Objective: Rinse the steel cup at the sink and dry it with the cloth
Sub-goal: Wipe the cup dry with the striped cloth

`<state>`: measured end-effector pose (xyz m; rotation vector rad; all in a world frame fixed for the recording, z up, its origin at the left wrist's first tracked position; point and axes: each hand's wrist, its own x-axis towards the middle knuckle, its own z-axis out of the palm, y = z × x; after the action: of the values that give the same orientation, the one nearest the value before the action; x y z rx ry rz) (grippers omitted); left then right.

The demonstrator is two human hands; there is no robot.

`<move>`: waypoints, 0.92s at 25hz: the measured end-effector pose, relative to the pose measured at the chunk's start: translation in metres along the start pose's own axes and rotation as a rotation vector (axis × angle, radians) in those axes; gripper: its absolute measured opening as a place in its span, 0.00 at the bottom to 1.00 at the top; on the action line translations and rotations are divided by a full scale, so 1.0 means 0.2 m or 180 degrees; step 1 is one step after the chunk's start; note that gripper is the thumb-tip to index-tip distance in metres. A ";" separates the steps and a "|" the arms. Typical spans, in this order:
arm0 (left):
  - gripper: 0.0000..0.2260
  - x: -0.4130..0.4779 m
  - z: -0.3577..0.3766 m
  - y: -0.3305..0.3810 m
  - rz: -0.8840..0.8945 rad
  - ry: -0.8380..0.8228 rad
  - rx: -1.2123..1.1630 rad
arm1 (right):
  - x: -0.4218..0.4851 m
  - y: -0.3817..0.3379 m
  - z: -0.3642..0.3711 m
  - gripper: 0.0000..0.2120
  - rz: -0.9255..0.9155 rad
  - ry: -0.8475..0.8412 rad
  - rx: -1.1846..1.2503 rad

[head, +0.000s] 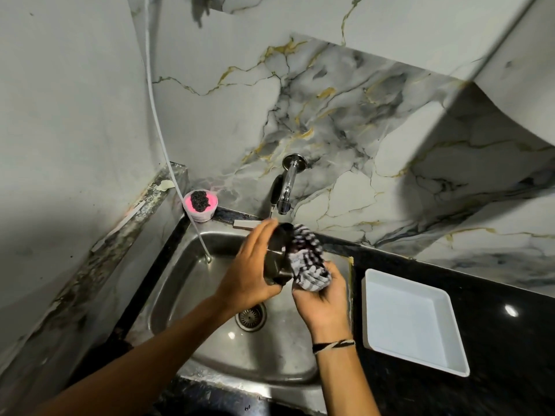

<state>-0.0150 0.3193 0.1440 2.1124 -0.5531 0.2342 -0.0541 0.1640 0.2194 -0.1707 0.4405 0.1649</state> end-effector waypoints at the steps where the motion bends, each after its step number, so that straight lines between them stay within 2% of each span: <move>1: 0.58 -0.01 0.01 0.00 -0.0347 0.0154 -0.0345 | -0.02 -0.03 0.00 0.15 -0.0173 -0.0041 0.0134; 3: 0.58 -0.01 0.03 -0.03 -0.0806 0.0352 -0.0767 | -0.04 -0.11 -0.04 0.15 -0.0506 -0.0045 0.0111; 5: 0.54 -0.02 0.04 -0.06 -0.1231 0.0377 -0.1109 | -0.03 -0.22 -0.08 0.13 -0.0719 0.0154 -0.0297; 7: 0.45 -0.01 0.03 -0.05 -0.1742 0.0269 -0.1896 | 0.01 -0.31 -0.12 0.15 -0.1203 0.0500 -0.1209; 9: 0.30 0.03 0.04 -0.02 -0.2031 0.0307 -0.2945 | 0.02 -0.32 -0.15 0.21 -0.2029 0.0609 -0.2667; 11: 0.09 0.06 0.07 0.05 -0.2437 0.0578 -0.3858 | 0.00 -0.24 -0.17 0.28 -0.2722 0.0008 -0.4516; 12: 0.07 0.07 0.09 0.08 -0.2594 0.0636 -0.4226 | -0.01 -0.16 -0.20 0.32 -0.2960 -0.0467 -0.5534; 13: 0.13 0.08 0.11 0.09 -0.2646 0.0594 -0.4479 | -0.02 -0.09 -0.23 0.36 -0.3141 -0.0973 -0.6373; 14: 0.14 0.07 0.11 0.10 -0.2648 0.0529 -0.4659 | 0.00 -0.08 -0.24 0.38 -0.3327 -0.1304 -0.6850; 15: 0.12 0.07 0.10 0.12 -0.2702 0.0545 -0.4747 | 0.03 -0.09 -0.22 0.39 -0.3325 -0.1271 -0.6986; 16: 0.12 0.07 0.09 0.13 -0.2755 0.0604 -0.4764 | 0.04 -0.10 -0.19 0.39 -0.3139 -0.0966 -0.6859; 18: 0.20 0.06 0.08 0.13 -0.2827 0.0749 -0.4793 | 0.04 -0.08 -0.15 0.39 -0.2956 -0.0508 -0.6723; 19: 0.20 0.06 0.07 0.12 -0.2768 0.0707 -0.4817 | 0.02 -0.05 -0.15 0.41 -0.3101 -0.0562 -0.6883; 21: 0.19 0.06 0.07 0.12 -0.2688 0.0599 -0.4989 | -0.01 0.01 -0.19 0.42 -0.3532 -0.1282 -0.7403; 22: 0.20 0.06 0.07 0.14 -0.2740 0.0583 -0.5010 | 0.00 0.00 -0.19 0.41 -0.3540 -0.1433 -0.7447; 23: 0.22 0.05 0.08 0.15 -0.2832 0.0588 -0.4949 | 0.02 -0.03 -0.18 0.41 -0.3327 -0.1218 -0.7308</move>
<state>-0.0203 0.2891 0.1611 0.6237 0.3386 -0.4117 -0.0639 0.1522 0.1871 -2.5100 -0.4818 -0.4206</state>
